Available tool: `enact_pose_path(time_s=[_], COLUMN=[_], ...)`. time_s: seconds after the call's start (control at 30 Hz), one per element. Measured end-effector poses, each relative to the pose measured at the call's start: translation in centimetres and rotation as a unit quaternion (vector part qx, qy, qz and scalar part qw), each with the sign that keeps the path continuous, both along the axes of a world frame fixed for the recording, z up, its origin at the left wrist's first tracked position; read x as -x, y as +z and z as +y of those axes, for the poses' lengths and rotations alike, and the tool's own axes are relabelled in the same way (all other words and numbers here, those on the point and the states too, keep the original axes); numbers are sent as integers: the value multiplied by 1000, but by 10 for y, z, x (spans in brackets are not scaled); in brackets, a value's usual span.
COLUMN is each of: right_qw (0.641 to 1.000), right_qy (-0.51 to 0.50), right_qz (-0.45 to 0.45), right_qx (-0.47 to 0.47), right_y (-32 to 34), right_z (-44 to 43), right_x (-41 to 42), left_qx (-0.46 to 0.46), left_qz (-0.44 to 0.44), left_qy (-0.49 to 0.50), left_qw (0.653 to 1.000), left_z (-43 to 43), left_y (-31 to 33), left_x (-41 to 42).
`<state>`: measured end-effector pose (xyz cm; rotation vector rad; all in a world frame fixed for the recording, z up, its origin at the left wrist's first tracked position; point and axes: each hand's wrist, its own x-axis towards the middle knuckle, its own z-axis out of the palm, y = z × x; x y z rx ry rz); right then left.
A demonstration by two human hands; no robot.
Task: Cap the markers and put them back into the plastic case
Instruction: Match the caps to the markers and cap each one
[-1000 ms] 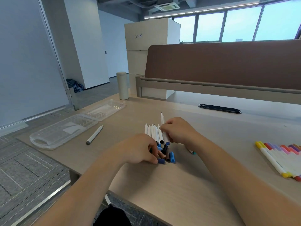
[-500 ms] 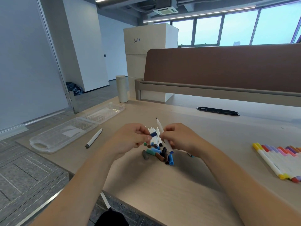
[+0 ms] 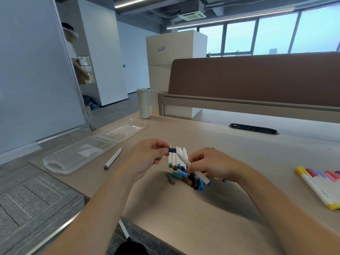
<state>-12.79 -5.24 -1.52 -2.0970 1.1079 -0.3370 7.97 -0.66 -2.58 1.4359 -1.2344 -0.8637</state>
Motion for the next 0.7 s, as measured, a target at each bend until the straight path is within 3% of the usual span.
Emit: enact_pose_path(time_s=[0.23,0.43,0.7], right_qw=[1000,995,959], right_qy=[-2,-95,-142], right_qz=[13,12,202], right_qx=[2,3,141], right_y=[13,29,2], right_z=[2,-15,-25], right_x=[9,36,8], left_qx=[13,6,-6], left_qz=[-21,25,-25], left_qy=[15,32,12], left_qw=[1000,999,1000], left_z=[1,-8,-20], left_y=[0,9,1], left_x=[10,31,59])
